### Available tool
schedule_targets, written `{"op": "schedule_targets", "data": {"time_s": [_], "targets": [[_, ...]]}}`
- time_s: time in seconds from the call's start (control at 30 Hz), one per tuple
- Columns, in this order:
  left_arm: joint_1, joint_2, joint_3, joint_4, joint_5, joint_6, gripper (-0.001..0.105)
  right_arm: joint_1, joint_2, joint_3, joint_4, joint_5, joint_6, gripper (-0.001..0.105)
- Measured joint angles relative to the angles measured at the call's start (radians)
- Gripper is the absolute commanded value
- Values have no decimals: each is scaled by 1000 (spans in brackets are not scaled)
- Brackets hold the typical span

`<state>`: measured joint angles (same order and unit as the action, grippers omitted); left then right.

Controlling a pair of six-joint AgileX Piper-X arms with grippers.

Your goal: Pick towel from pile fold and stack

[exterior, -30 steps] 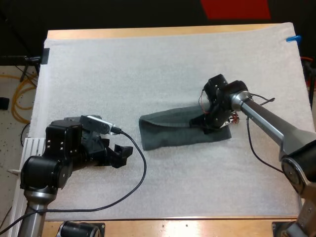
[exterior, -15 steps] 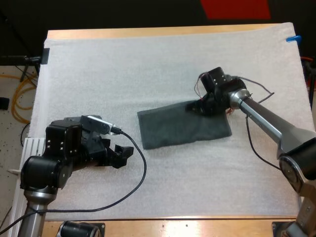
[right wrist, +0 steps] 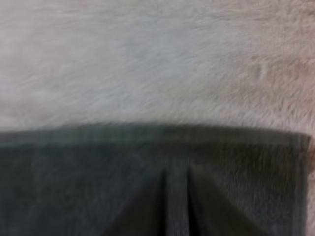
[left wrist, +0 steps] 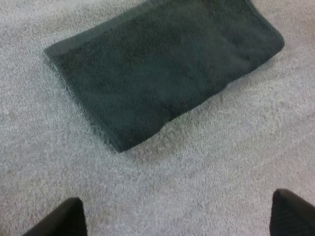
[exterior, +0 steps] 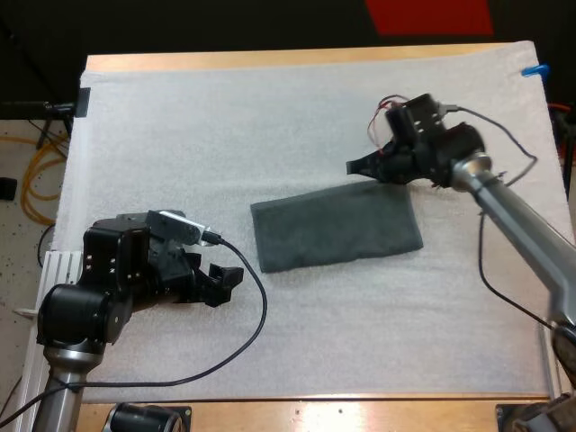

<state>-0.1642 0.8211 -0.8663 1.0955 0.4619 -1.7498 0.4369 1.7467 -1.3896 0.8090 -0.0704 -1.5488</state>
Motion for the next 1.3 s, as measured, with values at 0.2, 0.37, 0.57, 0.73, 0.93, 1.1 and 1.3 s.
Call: {"op": "schedule_targets", "data": {"time_s": [0.2,0.37,0.57,0.73,0.93,1.1,1.3], "targets": [[0,0,0,0,23,-2,72,-71,-102,0,79,-14,-54,79],[0,0,0,-3,26,-51,72,-172,-153,0,133,-24,-118,73],[0,-14,0,-105,50,-227,72,-330,-162,20,167,-153,-204,72],[0,-16,0,-193,74,-324,72,-434,-162,100,137,-294,-226,72],[0,-16,0,-208,74,-340,72,-463,-135,206,45,-407,-231,72],[0,-16,0,-208,88,-346,72,-449,-36,232,5,-465,-216,72],[0,-16,0,-203,88,-358,72,-403,56,232,-31,-542,-186,72]]}}
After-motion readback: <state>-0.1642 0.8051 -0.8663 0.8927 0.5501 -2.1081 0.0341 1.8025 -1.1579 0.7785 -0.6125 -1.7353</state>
